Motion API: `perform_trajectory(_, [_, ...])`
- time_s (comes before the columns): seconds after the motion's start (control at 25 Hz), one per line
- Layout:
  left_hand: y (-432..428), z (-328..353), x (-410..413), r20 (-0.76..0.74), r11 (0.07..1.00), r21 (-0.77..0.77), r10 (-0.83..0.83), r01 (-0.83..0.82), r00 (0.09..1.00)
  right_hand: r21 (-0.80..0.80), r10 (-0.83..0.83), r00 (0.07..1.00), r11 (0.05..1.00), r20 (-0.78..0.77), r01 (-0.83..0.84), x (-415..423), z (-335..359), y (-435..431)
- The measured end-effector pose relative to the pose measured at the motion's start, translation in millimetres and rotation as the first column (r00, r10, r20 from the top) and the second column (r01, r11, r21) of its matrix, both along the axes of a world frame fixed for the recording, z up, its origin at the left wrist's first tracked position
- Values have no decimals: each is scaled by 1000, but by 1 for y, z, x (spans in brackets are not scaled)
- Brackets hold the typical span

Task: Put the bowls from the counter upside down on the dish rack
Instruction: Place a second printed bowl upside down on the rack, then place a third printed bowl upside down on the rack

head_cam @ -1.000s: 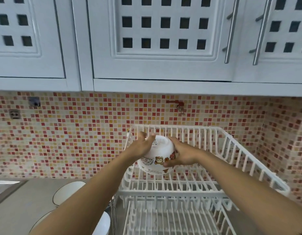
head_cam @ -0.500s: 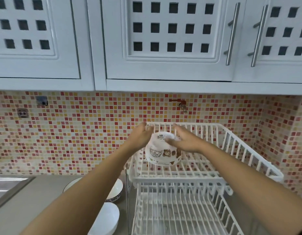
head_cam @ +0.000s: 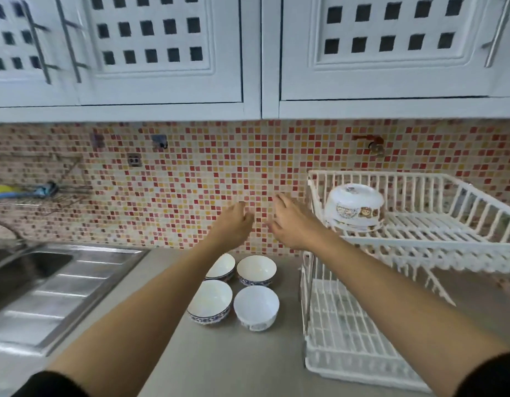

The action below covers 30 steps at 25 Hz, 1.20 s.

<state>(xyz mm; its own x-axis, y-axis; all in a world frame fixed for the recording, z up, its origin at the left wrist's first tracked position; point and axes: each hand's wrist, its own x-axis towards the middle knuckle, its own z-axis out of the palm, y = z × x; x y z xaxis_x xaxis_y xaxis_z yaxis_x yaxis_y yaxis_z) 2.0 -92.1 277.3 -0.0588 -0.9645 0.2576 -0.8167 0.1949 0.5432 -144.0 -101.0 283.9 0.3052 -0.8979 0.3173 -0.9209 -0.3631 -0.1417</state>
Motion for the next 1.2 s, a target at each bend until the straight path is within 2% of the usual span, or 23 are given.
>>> perform_trajectory(0.08, [4,-29,21,48,998,59,17,-20,999,16,-2,1000,1000,-25,2,23,-33,3])
perform_trajectory(0.2, [3,-78,42,85,977,207,31,-48,996,166,-52,998,985,36,46,42,-88,0])
perform_trajectory(0.28, [-1,-114,49,141,958,273,44,-81,989,261,-138,987,959,82,113,44,-127,-7])
perform_trajectory(0.4, [-6,-164,56,111,916,369,126,-158,986,393,-292,944,894,152,213,40,-181,-21])
perform_trajectory(0.56, [-23,-214,54,109,856,484,147,-182,983,512,-421,886,814,195,274,30,-232,-52])
perform_trajectory(0.64, [-37,-233,48,142,833,522,128,-184,982,551,-458,868,782,191,291,28,-252,-67])
perform_trajectory(0.76, [-62,-258,36,82,799,567,189,-202,979,594,-503,853,732,142,334,25,-279,-91])
perform_trajectory(0.88, [-80,-281,29,135,789,594,95,-158,986,664,-522,847,671,106,330,23,-301,-108])
perform_trajectory(0.96, [-88,-292,27,140,753,637,98,-165,985,704,-494,866,643,77,304,21,-311,-115])
perform_trajectory(1.08, [-94,-307,26,114,728,667,115,-162,987,697,-502,858,653,106,296,18,-314,-116])
perform_trajectory(1.2, [-88,-308,30,-79,722,672,287,-162,955,686,-546,825,657,148,312,20,-316,-101])
